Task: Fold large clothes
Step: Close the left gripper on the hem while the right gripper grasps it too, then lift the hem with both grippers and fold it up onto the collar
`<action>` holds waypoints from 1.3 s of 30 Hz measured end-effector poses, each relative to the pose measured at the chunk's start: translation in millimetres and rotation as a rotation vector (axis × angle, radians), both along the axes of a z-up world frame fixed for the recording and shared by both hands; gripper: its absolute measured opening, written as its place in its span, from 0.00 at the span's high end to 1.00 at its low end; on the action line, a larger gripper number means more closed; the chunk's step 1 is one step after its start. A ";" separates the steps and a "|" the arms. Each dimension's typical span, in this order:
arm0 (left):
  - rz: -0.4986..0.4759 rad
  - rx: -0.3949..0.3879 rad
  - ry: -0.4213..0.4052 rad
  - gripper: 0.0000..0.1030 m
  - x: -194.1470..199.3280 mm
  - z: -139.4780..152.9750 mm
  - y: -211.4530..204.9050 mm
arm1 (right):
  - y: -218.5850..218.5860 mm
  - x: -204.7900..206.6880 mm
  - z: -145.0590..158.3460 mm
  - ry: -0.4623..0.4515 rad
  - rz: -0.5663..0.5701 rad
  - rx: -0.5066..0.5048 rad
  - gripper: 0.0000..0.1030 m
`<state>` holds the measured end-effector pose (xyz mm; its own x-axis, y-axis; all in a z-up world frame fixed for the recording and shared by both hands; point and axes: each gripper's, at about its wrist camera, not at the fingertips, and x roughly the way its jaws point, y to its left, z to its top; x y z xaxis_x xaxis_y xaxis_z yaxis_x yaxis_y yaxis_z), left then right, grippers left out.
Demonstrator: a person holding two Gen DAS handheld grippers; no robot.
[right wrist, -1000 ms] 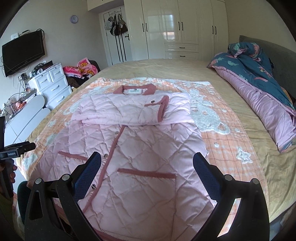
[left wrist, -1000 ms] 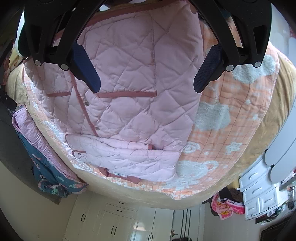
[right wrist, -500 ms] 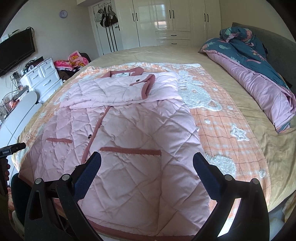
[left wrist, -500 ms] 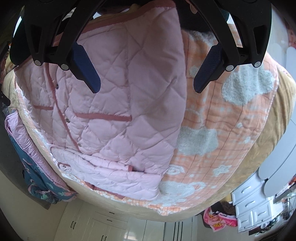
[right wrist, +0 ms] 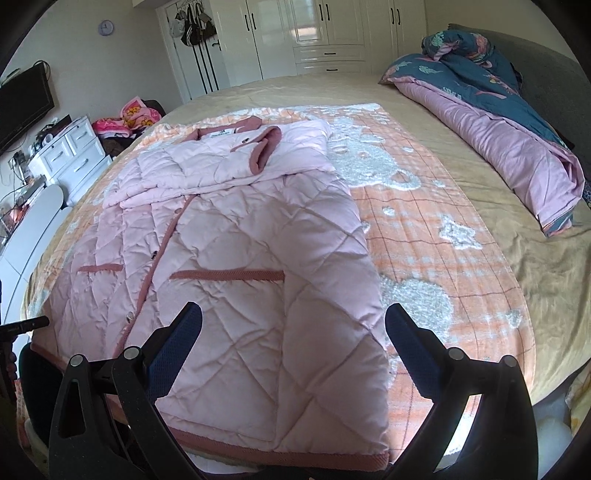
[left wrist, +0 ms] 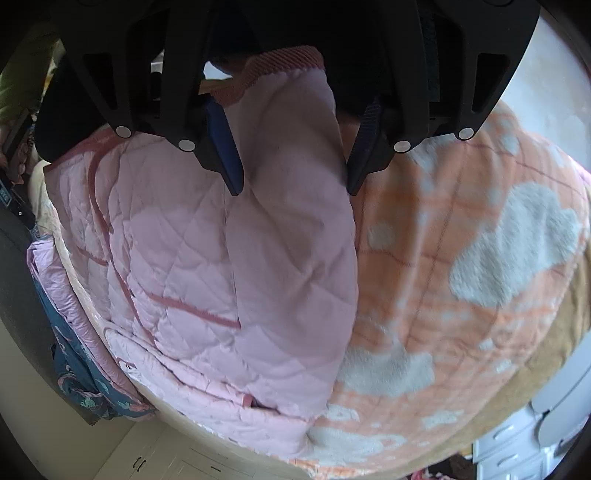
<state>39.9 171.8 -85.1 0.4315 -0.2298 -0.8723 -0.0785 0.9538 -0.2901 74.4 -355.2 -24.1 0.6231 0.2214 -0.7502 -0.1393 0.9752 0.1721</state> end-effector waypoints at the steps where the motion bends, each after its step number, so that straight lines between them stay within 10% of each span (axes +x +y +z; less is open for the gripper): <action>1: -0.002 -0.007 0.007 0.53 -0.2 -3.0 -1.6 | -1.6 -0.8 -1.3 0.009 0.004 0.004 0.04; 23: -0.051 0.015 -0.003 0.43 13.2 -18.4 -29.8 | -25.3 3.0 -80.4 0.482 0.106 0.116 0.05; 32: -0.048 0.013 -0.063 0.76 2.6 -2.3 -27.1 | -26.5 -13.8 -60.4 0.316 0.105 0.140 0.64; 39: -0.072 0.044 -0.159 0.89 2.8 27.3 -35.0 | -20.6 -20.8 -18.5 0.137 0.129 0.166 0.78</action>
